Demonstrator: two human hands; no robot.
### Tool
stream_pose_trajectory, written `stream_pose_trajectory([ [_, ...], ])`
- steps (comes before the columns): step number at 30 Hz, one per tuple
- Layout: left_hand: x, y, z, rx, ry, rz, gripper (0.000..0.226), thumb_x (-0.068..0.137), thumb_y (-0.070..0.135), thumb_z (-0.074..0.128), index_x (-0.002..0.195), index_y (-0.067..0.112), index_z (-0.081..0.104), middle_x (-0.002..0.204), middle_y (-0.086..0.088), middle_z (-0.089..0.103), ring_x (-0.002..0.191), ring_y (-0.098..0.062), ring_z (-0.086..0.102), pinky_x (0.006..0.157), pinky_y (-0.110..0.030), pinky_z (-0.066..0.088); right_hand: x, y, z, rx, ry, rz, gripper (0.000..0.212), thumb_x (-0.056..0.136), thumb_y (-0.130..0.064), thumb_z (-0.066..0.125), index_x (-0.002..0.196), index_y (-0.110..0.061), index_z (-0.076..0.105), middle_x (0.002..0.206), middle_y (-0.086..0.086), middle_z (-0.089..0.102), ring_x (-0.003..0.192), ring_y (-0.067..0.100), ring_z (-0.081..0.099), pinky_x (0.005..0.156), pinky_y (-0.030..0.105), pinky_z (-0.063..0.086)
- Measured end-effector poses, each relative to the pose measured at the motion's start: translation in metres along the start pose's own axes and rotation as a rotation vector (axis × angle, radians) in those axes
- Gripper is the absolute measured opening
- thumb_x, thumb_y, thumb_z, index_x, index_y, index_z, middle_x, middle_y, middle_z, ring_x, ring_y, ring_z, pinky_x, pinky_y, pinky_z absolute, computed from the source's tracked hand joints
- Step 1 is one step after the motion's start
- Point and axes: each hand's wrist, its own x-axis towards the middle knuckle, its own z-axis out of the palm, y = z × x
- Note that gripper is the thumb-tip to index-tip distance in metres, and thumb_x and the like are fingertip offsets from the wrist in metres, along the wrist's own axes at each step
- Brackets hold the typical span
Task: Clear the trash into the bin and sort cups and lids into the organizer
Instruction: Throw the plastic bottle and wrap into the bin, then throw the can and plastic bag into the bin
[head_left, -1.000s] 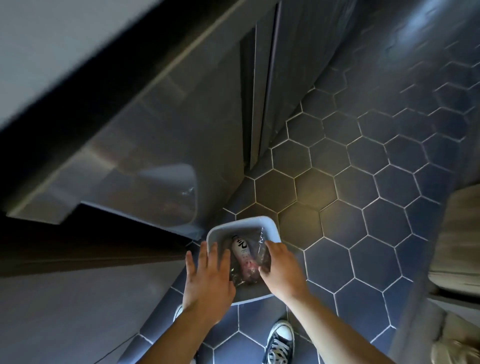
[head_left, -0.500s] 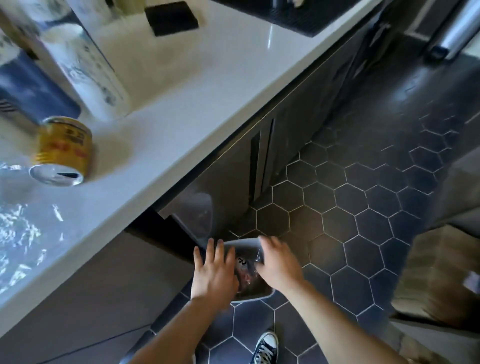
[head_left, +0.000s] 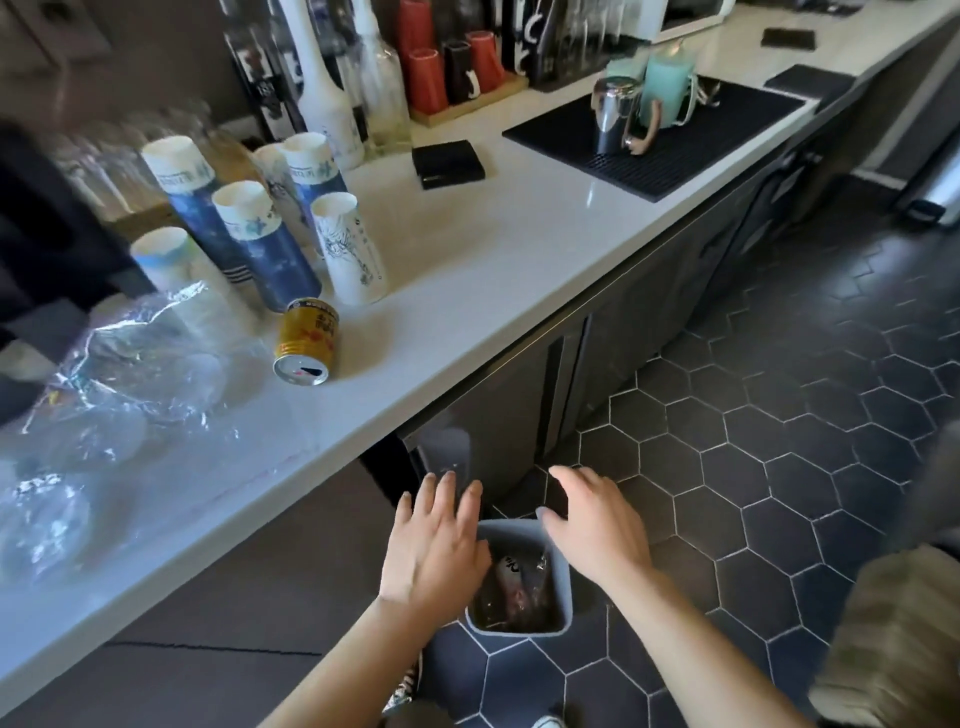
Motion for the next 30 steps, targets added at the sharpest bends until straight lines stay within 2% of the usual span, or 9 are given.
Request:
stream_pose_trajectory([
  [4, -0.027, -0.011, -0.045, 0.013, 0.168, -0.003, 0.061, 0.08, 0.041, 0.06, 0.136, 0.016, 0.06, 0.139, -0.017, 0.061, 0.135, -0.039, 0.052, 0.105, -0.056, 0.049, 0.004, -0.032, -0.037, 0.041, 0.045, -0.119, 0.051, 0.09, -0.045, 0.066, 0.138, -0.028, 0.055, 0.132, -0.007, 0.062, 0.119, 0.017, 0.058, 0.088, 0.033, 0.054],
  [9, -0.046, -0.048, -0.087, 0.037, 0.329, -0.109, 0.055, 0.083, 0.037, 0.064, 0.133, 0.014, 0.061, 0.142, -0.019, 0.057, 0.14, -0.043, 0.044, 0.109, -0.059, 0.044, 0.017, -0.088, -0.071, 0.07, 0.09, -0.251, 0.05, 0.093, -0.047, 0.062, 0.139, -0.03, 0.053, 0.132, -0.01, 0.061, 0.122, 0.013, 0.056, 0.092, 0.033, 0.054],
  [13, -0.056, -0.089, -0.111, 0.03, 0.399, -0.224, 0.054, 0.082, 0.032, 0.073, 0.132, 0.014, 0.061, 0.142, -0.021, 0.056, 0.14, -0.044, 0.045, 0.108, -0.059, 0.044, 0.027, -0.137, -0.08, 0.115, 0.084, -0.34, 0.048, 0.094, -0.047, 0.06, 0.139, -0.03, 0.054, 0.133, -0.012, 0.061, 0.121, 0.011, 0.057, 0.095, 0.033, 0.053],
  [18, -0.068, -0.155, -0.134, -0.007, 0.449, -0.369, 0.056, 0.08, 0.033, 0.076, 0.13, 0.017, 0.06, 0.141, -0.017, 0.056, 0.135, -0.042, 0.049, 0.1, -0.055, 0.049, 0.046, -0.196, -0.079, 0.17, 0.037, -0.371, 0.047, 0.094, -0.041, 0.064, 0.137, -0.023, 0.057, 0.125, -0.007, 0.064, 0.112, 0.014, 0.061, 0.091, 0.031, 0.053],
  [23, -0.069, -0.241, -0.145, -0.141, 0.477, -0.504, 0.05, 0.084, 0.028, 0.074, 0.13, 0.013, 0.059, 0.124, -0.015, 0.064, 0.11, -0.04, 0.061, 0.089, -0.047, 0.051, 0.077, -0.253, -0.072, 0.208, 0.036, -0.347, 0.05, 0.09, -0.043, 0.068, 0.134, -0.022, 0.057, 0.12, -0.003, 0.064, 0.107, 0.018, 0.063, 0.086, 0.033, 0.052],
  [27, -0.051, -0.302, -0.148, -0.22, 0.422, -0.573, 0.059, 0.088, 0.033, 0.07, 0.139, 0.01, 0.053, 0.128, -0.018, 0.061, 0.117, -0.039, 0.057, 0.094, -0.045, 0.048, 0.106, -0.292, -0.064, 0.208, 0.068, -0.257, 0.056, 0.087, -0.046, 0.07, 0.132, -0.016, 0.056, 0.126, 0.009, 0.06, 0.115, 0.03, 0.059, 0.091, 0.036, 0.048],
  [30, -0.031, -0.332, -0.146, -0.239, 0.348, -0.585, 0.066, 0.092, 0.043, 0.064, 0.145, 0.011, 0.044, 0.134, -0.018, 0.056, 0.123, -0.038, 0.052, 0.101, -0.044, 0.044, 0.126, -0.312, -0.054, 0.095, 0.051, -0.172, 0.063, 0.087, -0.052, 0.067, 0.133, -0.012, 0.053, 0.132, 0.018, 0.054, 0.115, 0.04, 0.055, 0.093, 0.041, 0.047],
])
